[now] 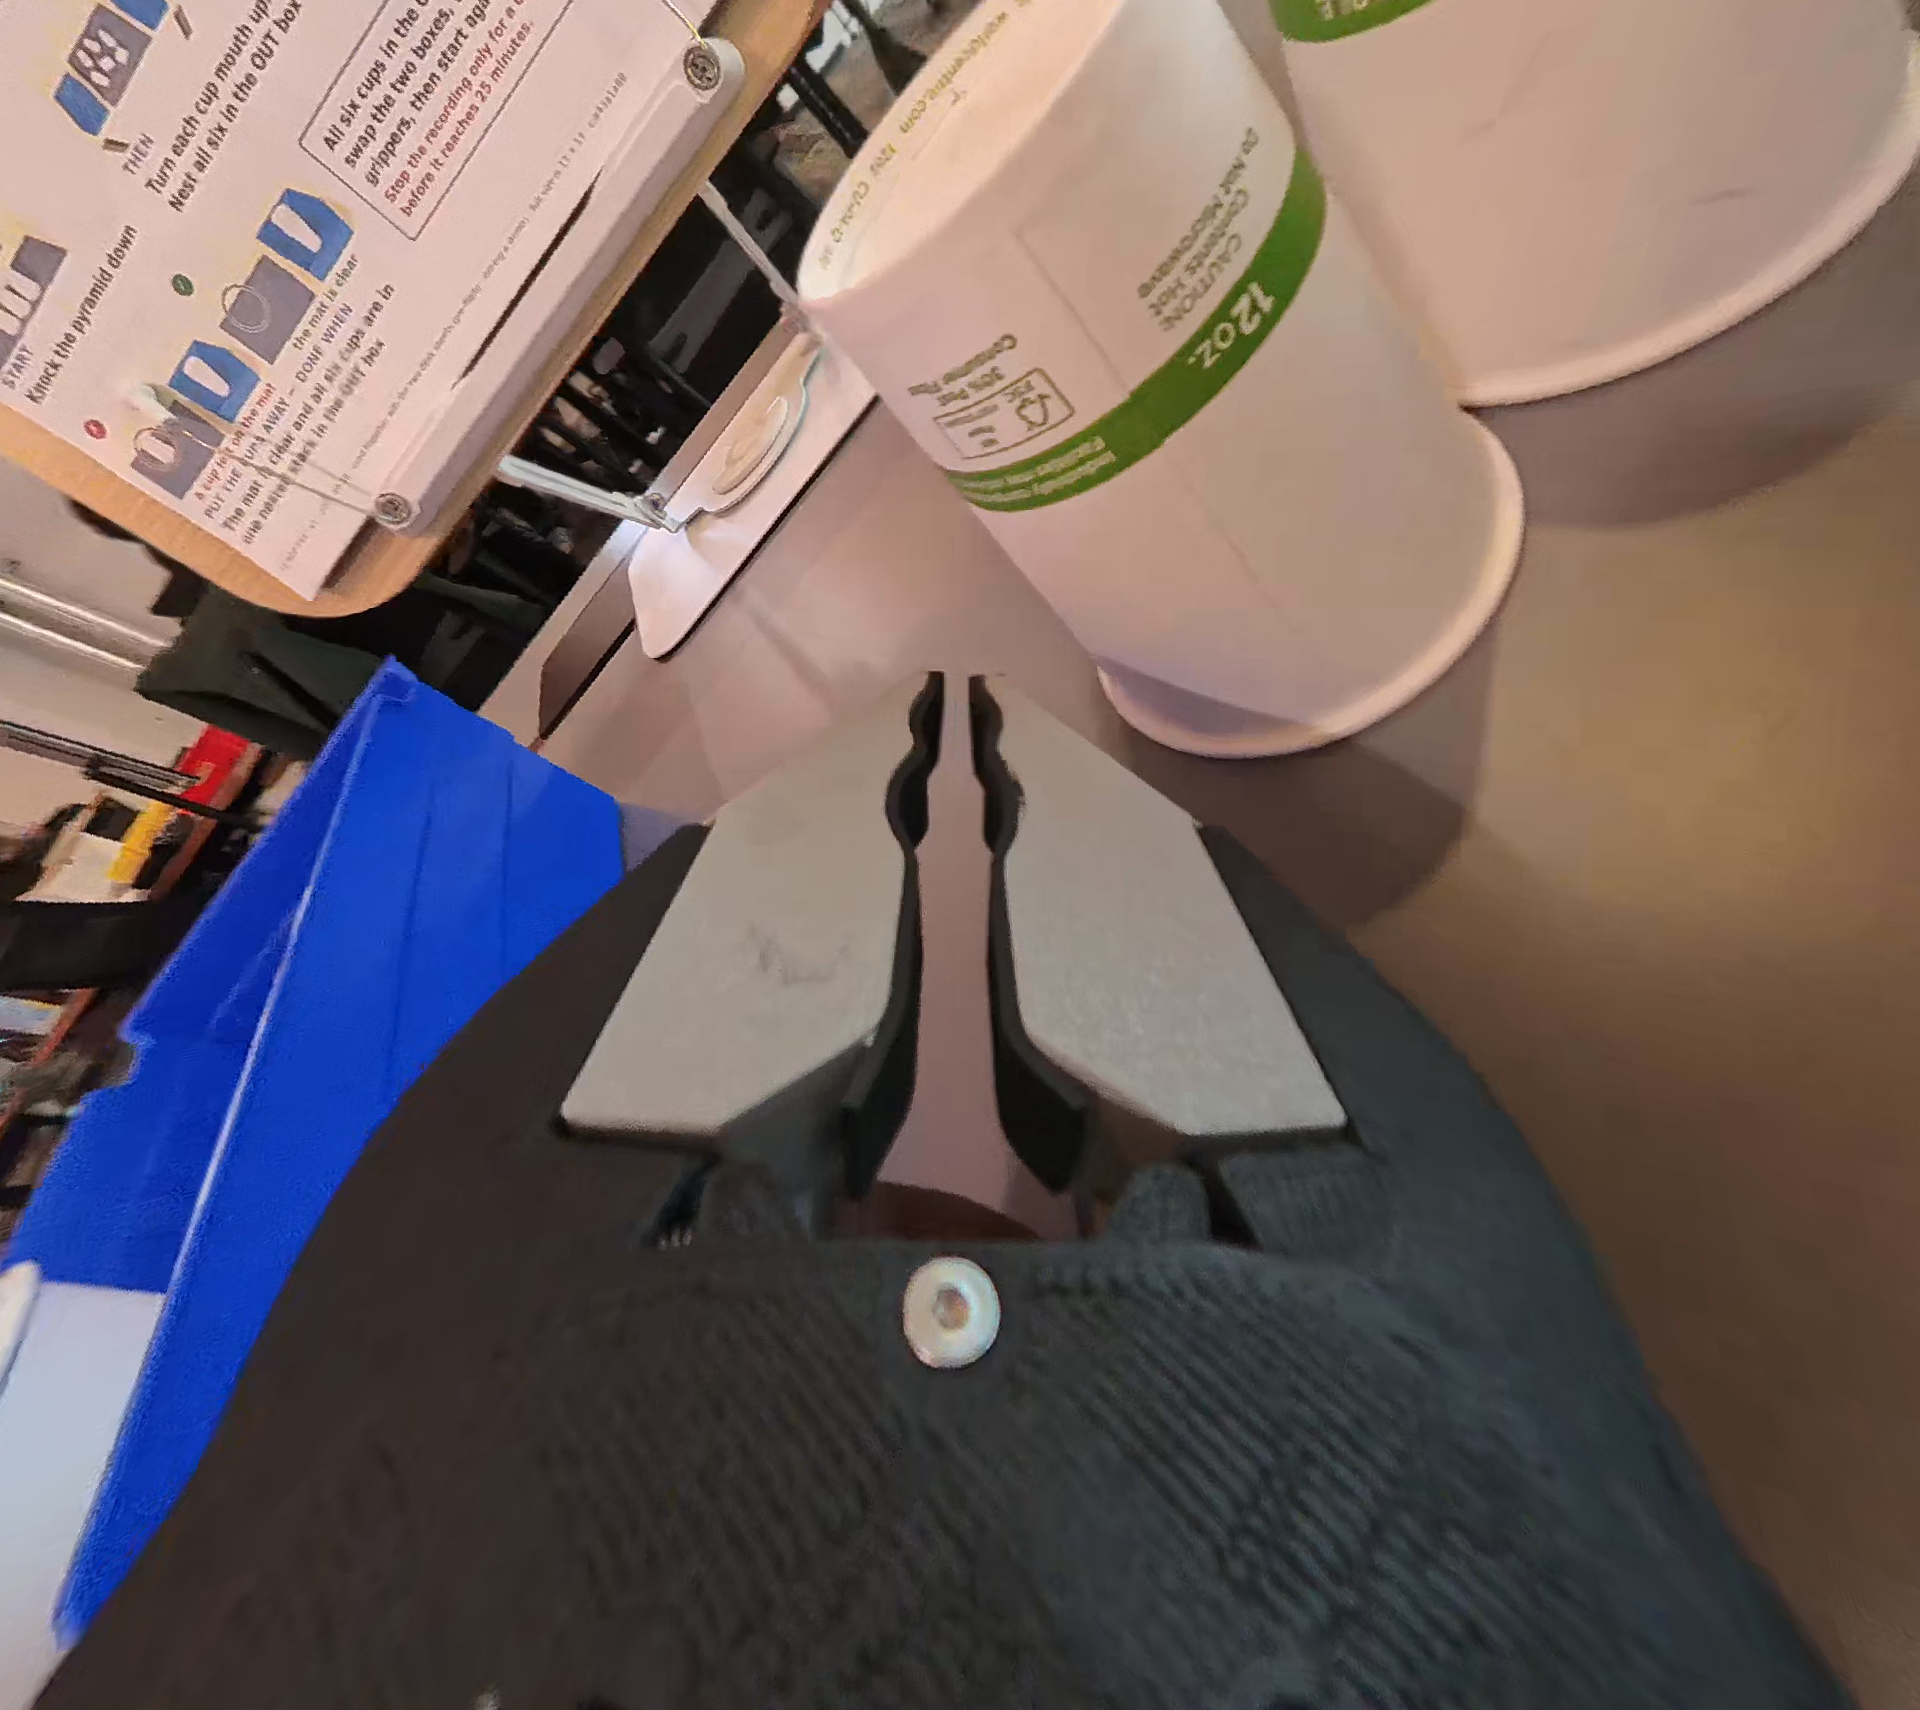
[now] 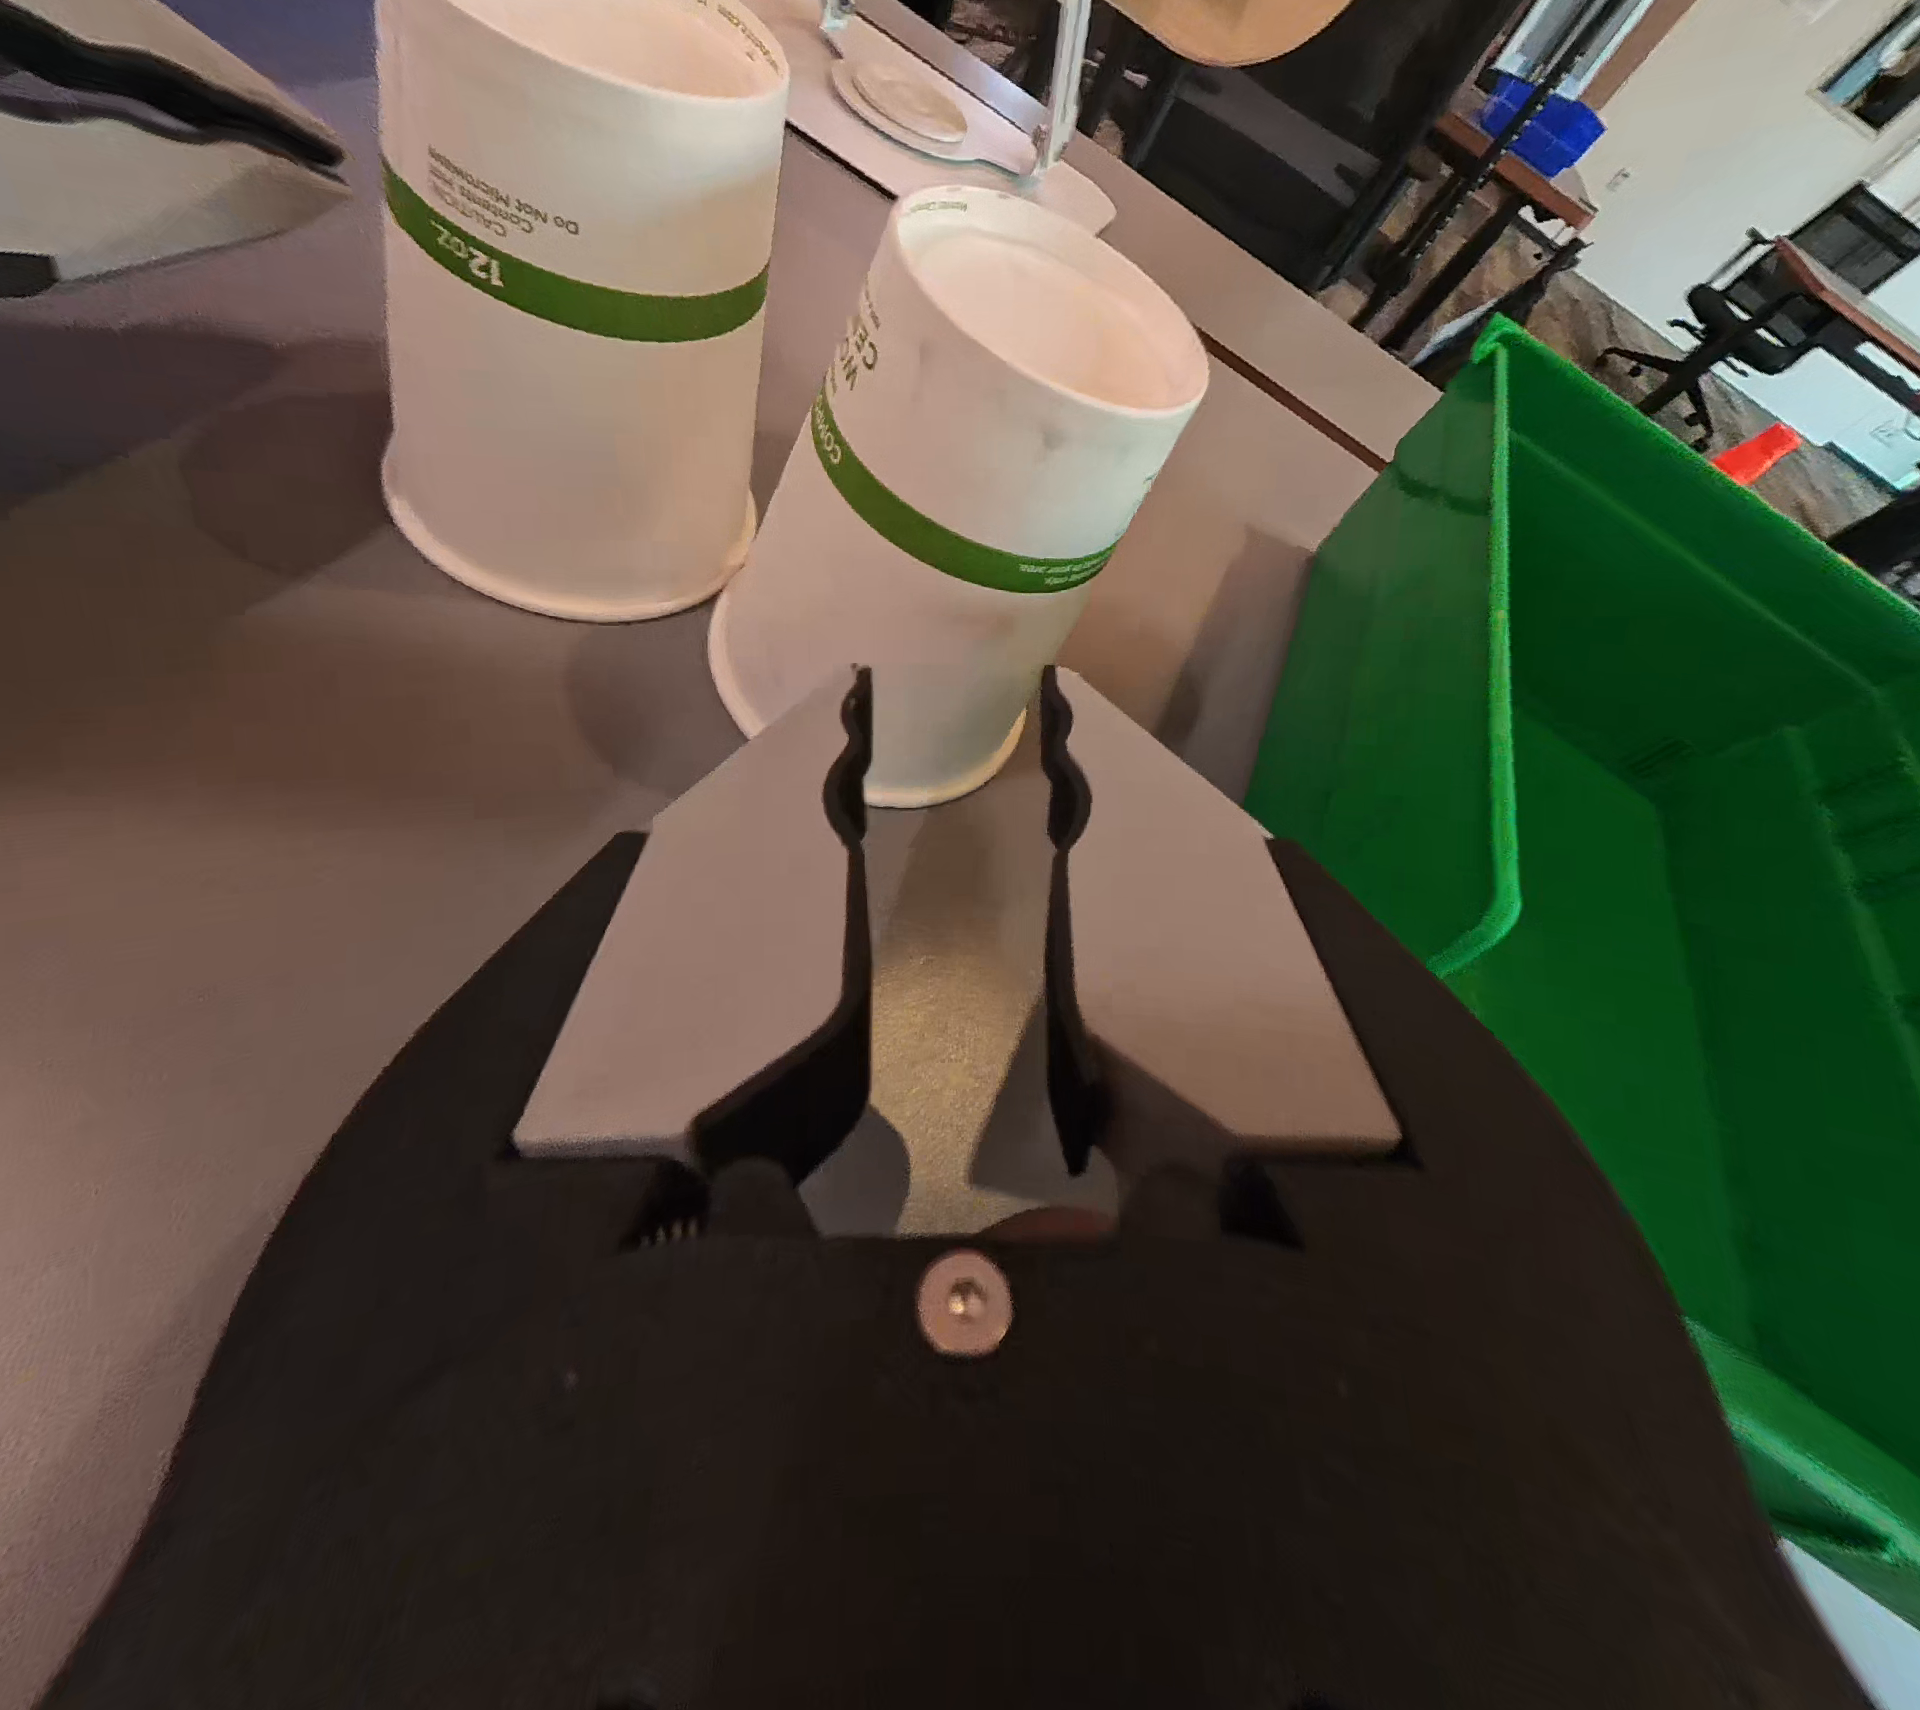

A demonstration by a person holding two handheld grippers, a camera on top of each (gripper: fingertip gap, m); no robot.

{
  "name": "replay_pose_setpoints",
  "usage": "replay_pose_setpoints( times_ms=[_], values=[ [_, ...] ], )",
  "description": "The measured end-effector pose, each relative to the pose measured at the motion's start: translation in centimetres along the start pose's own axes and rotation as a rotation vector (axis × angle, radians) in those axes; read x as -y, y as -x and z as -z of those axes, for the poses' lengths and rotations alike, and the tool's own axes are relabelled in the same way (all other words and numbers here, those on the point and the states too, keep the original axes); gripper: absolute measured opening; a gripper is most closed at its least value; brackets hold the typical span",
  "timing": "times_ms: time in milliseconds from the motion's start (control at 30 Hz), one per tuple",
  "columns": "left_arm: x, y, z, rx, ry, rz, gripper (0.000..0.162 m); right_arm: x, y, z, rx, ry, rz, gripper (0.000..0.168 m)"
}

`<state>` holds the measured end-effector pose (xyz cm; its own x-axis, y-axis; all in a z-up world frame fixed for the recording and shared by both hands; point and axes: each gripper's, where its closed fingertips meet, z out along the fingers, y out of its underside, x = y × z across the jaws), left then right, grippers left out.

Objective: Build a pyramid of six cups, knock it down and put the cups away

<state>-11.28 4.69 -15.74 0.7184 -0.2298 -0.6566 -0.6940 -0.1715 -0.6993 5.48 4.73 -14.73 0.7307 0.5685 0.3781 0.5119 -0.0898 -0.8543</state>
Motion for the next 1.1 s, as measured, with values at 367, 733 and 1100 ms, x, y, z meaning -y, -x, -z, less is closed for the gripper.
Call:
replay_pose_setpoints(
  times_ms=[367, 733, 1100],
  values=[
    [1.8, 10.6, 10.0, -0.138, -0.114, 0.219, 0.000, -0.3, -0.1, 0.2, 0.110, -0.022, -0.076, 0.031],
    [-7.8, 19.6, 12.7, 0.085, -0.013, 0.265, 0.008, -0.5, 0.3, -0.2, 0.132, -0.009, -0.093, 0.031],
    [-9.3, 18.8, 12.4, 0.028, 0.021, 0.265, 0.017, -0.7, 0.6, -0.4, 0.133, 0.005, -0.063, 0.032]
  ],
)
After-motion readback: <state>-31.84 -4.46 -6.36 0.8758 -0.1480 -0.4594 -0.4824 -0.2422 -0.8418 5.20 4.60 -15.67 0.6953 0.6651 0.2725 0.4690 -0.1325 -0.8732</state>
